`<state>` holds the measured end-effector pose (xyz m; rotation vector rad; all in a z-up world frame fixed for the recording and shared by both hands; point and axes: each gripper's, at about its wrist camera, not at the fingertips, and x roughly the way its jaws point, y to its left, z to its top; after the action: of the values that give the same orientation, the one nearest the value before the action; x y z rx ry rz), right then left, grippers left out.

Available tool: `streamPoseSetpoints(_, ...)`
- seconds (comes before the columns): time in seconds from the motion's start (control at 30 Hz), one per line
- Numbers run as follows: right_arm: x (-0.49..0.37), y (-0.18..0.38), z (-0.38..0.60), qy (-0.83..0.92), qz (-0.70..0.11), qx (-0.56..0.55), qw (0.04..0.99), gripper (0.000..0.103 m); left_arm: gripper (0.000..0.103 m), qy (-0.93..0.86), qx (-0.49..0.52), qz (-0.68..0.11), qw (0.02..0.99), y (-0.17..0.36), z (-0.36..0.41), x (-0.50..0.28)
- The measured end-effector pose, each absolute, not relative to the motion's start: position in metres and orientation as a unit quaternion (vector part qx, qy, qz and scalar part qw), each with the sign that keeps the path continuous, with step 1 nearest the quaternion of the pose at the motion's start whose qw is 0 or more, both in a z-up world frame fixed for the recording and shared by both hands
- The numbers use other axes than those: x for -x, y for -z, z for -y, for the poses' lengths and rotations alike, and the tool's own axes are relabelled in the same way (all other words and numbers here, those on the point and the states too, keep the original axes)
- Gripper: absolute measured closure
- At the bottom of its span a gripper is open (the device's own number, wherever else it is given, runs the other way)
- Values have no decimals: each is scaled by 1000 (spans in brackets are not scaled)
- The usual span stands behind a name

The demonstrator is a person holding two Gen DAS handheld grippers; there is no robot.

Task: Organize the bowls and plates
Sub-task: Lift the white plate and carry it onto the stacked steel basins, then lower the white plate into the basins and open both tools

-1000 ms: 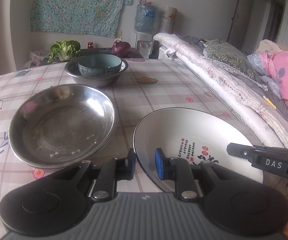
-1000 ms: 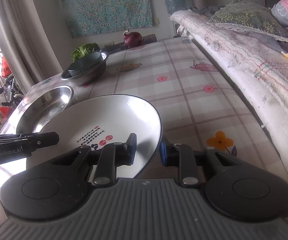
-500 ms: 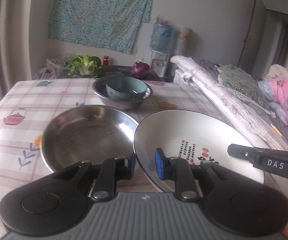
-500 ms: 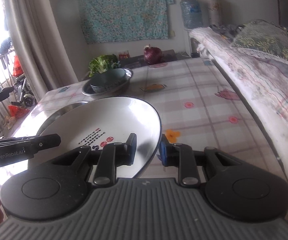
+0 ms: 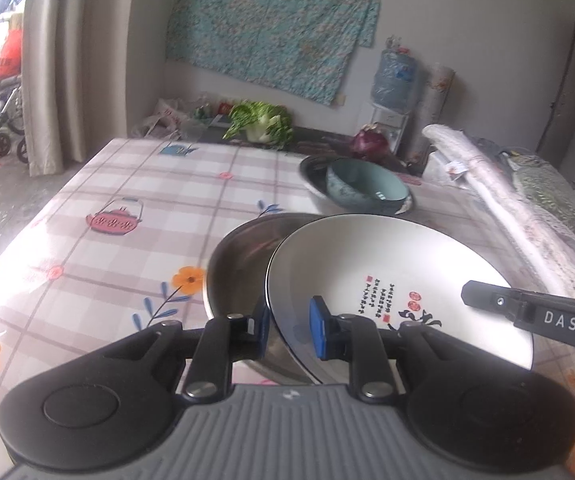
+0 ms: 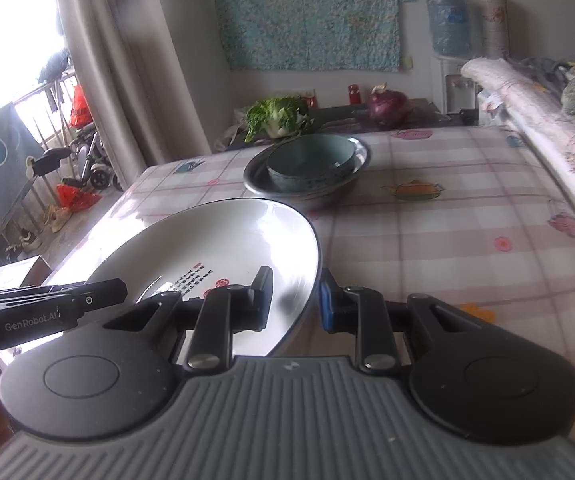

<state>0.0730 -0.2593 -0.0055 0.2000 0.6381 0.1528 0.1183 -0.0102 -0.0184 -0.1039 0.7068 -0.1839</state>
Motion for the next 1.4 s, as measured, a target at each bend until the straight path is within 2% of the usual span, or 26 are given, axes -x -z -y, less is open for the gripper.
streamPoseSetpoints(0.2, -101, 20, 240, -80, -343, -94, 931, 80, 82, 70, 58, -382, 920, 37, -4, -137)
streamPoseSetpoints(0.47, -118, 30, 236, -77, -356, -88, 927, 77, 79, 64, 43, -374, 924, 33, -8, -139)
streamPoseSetpoints(0.63, -115, 27, 240, -73, -341, -92, 933, 75, 65, 58, 27, -373, 925, 26, -5, -141)
streamPoseSetpoints(0.9, -107, 21, 249, -73, -336, -104, 933, 68, 37, 35, -20, -385, 922, 17, 1, -143)
streamPoseSetpoints(1.1, -98, 22, 252, -69, -340, -109, 931, 57, 32, 24, -37, -388, 920, 10, 4, -145)
streamPoseSetpoints(1.4, -97, 19, 261, -67, -342, -118, 930, 52, 29, 24, -54, -390, 919, 7, 13, -149)
